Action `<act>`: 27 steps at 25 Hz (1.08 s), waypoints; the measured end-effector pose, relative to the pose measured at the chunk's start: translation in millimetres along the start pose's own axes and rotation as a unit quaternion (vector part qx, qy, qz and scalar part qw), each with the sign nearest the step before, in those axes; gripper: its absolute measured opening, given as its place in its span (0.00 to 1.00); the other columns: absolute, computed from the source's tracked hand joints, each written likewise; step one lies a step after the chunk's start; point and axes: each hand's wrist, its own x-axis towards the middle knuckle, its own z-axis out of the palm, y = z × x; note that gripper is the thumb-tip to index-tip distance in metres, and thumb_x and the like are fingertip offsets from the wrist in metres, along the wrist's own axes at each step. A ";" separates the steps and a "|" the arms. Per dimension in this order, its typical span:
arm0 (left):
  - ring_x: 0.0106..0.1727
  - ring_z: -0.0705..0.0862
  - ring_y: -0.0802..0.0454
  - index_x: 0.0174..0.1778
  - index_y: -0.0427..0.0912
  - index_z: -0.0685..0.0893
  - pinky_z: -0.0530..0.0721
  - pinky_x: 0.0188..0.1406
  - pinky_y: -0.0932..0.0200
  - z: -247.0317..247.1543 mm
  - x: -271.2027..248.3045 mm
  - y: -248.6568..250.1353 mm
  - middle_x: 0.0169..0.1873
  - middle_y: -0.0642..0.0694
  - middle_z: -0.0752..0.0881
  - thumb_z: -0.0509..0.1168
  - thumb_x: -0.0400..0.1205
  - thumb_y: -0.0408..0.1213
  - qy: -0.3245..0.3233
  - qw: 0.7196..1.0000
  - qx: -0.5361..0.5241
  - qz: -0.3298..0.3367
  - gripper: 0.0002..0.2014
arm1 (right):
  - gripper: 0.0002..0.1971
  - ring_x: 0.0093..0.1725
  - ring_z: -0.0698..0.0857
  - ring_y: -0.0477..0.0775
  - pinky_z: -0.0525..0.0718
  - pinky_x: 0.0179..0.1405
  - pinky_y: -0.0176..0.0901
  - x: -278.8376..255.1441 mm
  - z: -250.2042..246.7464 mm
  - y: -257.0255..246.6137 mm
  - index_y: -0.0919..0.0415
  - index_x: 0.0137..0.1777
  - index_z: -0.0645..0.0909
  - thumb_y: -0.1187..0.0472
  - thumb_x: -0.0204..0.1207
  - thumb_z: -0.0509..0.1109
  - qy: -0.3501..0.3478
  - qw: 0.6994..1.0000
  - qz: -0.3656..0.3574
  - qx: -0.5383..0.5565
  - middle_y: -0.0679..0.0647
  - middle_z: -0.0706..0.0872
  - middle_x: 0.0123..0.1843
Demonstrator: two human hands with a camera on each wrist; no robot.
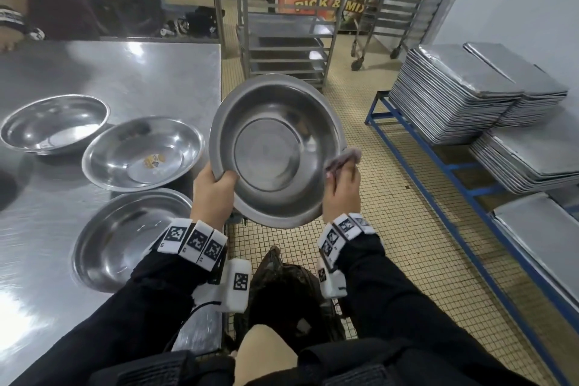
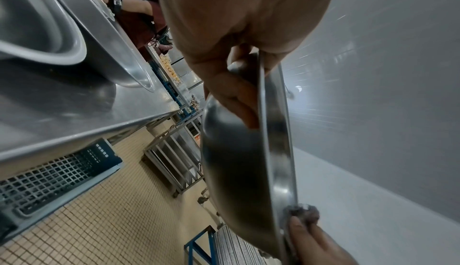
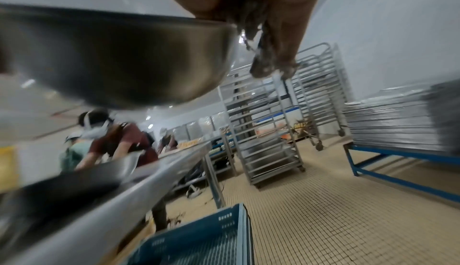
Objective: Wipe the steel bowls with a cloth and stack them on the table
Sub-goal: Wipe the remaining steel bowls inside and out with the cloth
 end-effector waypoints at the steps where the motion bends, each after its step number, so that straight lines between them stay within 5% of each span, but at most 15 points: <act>1: 0.34 0.80 0.46 0.41 0.41 0.81 0.80 0.31 0.53 -1.7 -0.2 -1.1 0.33 0.42 0.81 0.61 0.80 0.29 -0.008 1.000 -0.007 -0.012 0.06 | 0.24 0.57 0.83 0.51 0.77 0.40 0.29 8.9 -8.5 -2.4 0.60 0.77 0.64 0.55 0.83 0.60 0.012 0.999 0.038 0.032 0.54 0.76 0.67; 5: 0.35 0.82 0.41 0.42 0.41 0.82 0.82 0.31 0.49 -10.7 3.7 -4.5 0.34 0.39 0.82 0.61 0.79 0.29 -0.037 0.997 -0.037 -0.050 0.05 | 0.14 0.44 0.82 0.48 0.75 0.36 0.34 29.8 -34.5 -1.4 0.61 0.61 0.74 0.55 0.80 0.66 -0.041 0.992 0.088 0.075 0.51 0.82 0.48; 9: 0.39 0.85 0.46 0.43 0.54 0.84 0.83 0.39 0.51 -10.1 0.1 -2.9 0.34 0.50 0.86 0.66 0.79 0.35 -0.006 0.998 -0.059 -0.014 0.07 | 0.11 0.43 0.81 0.47 0.77 0.37 0.34 17.3 -30.2 -2.9 0.61 0.57 0.76 0.58 0.78 0.68 -0.004 0.988 0.104 0.113 0.48 0.81 0.44; 13: 0.48 0.90 0.48 0.64 0.53 0.77 0.90 0.42 0.48 5.9 -16.3 -5.5 0.54 0.48 0.87 0.71 0.80 0.41 -0.071 0.995 -0.064 0.007 0.18 | 0.10 0.48 0.84 0.51 0.83 0.48 0.41 -0.3 -8.9 -16.2 0.60 0.58 0.75 0.60 0.78 0.68 0.096 0.958 0.122 0.240 0.51 0.84 0.49; 16: 0.49 0.90 0.48 0.53 0.51 0.79 0.90 0.45 0.51 22.3 -27.2 0.9 0.50 0.46 0.88 0.70 0.80 0.37 -0.096 0.992 -0.082 -0.013 0.09 | 0.12 0.46 0.84 0.55 0.85 0.49 0.50 -7.9 2.9 -32.3 0.62 0.58 0.74 0.58 0.79 0.67 0.106 0.943 0.105 0.296 0.55 0.83 0.49; 19: 0.42 0.90 0.52 0.48 0.48 0.78 0.89 0.44 0.54 23.0 -23.0 7.8 0.45 0.45 0.87 0.66 0.82 0.29 -0.043 0.986 -0.156 -0.044 0.08 | 0.13 0.46 0.84 0.48 0.84 0.48 0.43 -12.9 2.4 -38.8 0.59 0.61 0.72 0.53 0.82 0.63 0.039 0.952 0.095 0.287 0.50 0.83 0.49; 23: 0.54 0.86 0.43 0.49 0.51 0.79 0.85 0.56 0.45 9.3 -2.2 5.3 0.47 0.46 0.85 0.63 0.80 0.30 0.026 0.994 -0.099 -0.033 0.10 | 0.10 0.42 0.85 0.47 0.84 0.38 0.43 -19.5 -0.5 -25.1 0.57 0.54 0.72 0.51 0.84 0.58 -0.025 0.977 0.110 0.178 0.49 0.84 0.44; 27: 0.44 0.79 0.63 0.63 0.51 0.75 0.78 0.45 0.63 -2.2 3.6 3.9 0.42 0.57 0.81 0.61 0.80 0.28 0.044 0.999 -0.007 0.018 0.18 | 0.07 0.44 0.83 0.43 0.78 0.41 0.34 -25.8 -5.6 -16.6 0.55 0.54 0.76 0.54 0.83 0.60 -0.020 0.996 -0.002 0.089 0.48 0.84 0.46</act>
